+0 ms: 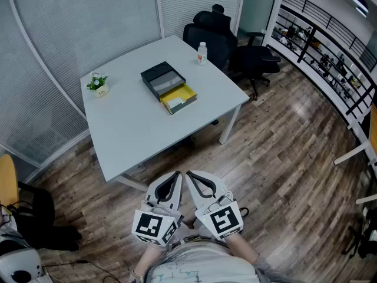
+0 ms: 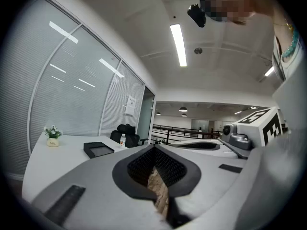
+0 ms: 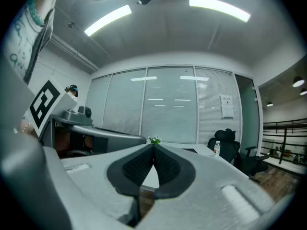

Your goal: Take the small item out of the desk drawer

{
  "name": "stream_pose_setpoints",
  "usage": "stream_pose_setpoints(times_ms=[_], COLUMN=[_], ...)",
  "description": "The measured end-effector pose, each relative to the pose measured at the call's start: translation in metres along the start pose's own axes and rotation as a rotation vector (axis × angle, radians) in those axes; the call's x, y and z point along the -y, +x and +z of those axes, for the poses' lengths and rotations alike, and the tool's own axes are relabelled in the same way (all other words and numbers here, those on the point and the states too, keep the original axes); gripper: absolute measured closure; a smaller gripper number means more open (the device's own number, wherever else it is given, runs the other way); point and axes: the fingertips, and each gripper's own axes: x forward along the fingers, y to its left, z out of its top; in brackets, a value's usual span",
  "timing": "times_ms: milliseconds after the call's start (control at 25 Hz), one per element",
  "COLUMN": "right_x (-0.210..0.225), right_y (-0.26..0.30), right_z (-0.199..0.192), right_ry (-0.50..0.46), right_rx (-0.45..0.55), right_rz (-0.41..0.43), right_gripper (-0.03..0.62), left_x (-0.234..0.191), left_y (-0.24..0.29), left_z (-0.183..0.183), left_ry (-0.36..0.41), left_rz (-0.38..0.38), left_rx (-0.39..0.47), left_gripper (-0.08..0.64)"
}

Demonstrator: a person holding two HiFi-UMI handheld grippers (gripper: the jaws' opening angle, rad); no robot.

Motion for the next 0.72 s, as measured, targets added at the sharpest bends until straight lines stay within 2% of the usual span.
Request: stream_pose_setpoints(times_ms=[200, 720], right_x=[0.005, 0.035], right_y=[-0.009, -0.017], right_z=[0.005, -0.008], right_ry=[0.028, 0.039], right_rx=[0.050, 0.039], right_rz=[-0.014, 0.033], right_gripper=[0.591, 0.591], left_x=[0.005, 0.020], left_y=[-0.002, 0.022], left_z=[-0.001, -0.009], left_ry=[-0.010, -0.026], left_rz=[0.009, 0.053], left_rx=[0.004, 0.003], left_gripper=[0.563, 0.563])
